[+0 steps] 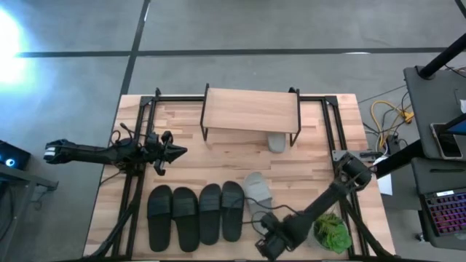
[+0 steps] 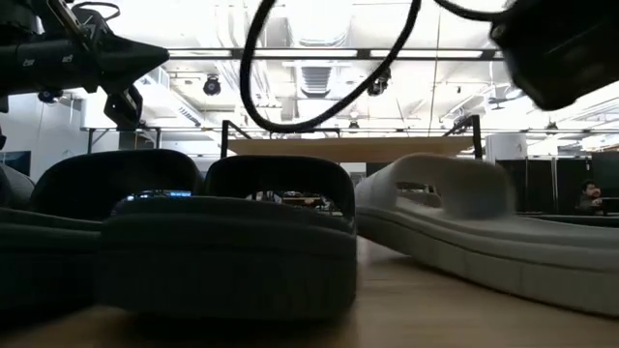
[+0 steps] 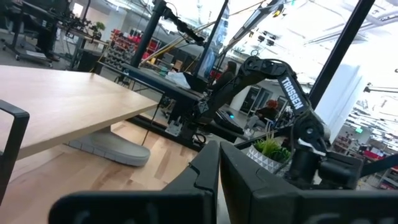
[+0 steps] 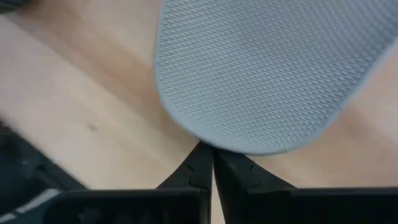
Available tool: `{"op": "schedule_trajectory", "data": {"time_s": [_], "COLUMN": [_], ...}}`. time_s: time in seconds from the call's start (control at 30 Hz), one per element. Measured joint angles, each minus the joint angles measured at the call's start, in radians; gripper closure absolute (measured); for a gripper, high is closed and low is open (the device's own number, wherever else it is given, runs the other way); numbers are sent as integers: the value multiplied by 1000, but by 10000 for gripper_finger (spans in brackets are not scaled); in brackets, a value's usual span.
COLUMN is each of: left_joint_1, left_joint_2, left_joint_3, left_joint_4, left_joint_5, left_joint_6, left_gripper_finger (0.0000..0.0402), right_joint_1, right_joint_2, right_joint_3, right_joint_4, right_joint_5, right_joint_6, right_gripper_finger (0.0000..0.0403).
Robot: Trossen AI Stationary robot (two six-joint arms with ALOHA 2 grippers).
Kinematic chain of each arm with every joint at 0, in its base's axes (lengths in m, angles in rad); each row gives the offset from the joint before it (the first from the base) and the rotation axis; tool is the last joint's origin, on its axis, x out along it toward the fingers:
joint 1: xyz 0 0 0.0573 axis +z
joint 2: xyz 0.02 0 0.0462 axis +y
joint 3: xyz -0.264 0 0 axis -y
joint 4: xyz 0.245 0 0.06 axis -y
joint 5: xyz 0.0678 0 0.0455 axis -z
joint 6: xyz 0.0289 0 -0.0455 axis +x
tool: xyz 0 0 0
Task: Pick and place slides into the shelf
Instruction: Move the gray slide under the shelf
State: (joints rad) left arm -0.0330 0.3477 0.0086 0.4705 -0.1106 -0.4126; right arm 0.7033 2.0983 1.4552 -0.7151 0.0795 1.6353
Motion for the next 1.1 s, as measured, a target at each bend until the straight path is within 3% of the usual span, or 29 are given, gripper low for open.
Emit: {"op": "schedule_trajectory", "data": {"time_s": [0.2, 0.4, 0.53, 0.73, 0.83, 0.97, 1.1], "left_joint_1": [0, 0, 0, 0, 0, 0, 0], "left_joint_2": [-1, -3, -3, -3, -6, 3, 18], "left_joint_3": [2, 2, 2, 2, 3, 2, 3], "left_joint_4": [0, 0, 0, 0, 0, -24, -55], "left_joint_5": [1, 2, 2, 3, 3, 11, 20], "left_joint_6": [-1, -1, -1, -2, -62, -178, -195], "left_gripper_finger": [402, 402, 402, 402, 402, 402, 402], "right_joint_1": [-102, -217, -321, -470, -485, -471, -447], "right_joint_2": [-25, -95, -156, -238, -293, -396, -490], "right_joint_3": [-46, -128, -190, -222, -221, -218, -224], "right_joint_4": [-8, -23, -11, 61, 129, 105, -30], "right_joint_5": [14, 235, 319, 322, 246, 250, 309], "right_joint_6": [-223, -286, -303, -481, -576, -575, -481], "right_gripper_finger": [395, 395, 395, 394, 394, 394, 394]}}
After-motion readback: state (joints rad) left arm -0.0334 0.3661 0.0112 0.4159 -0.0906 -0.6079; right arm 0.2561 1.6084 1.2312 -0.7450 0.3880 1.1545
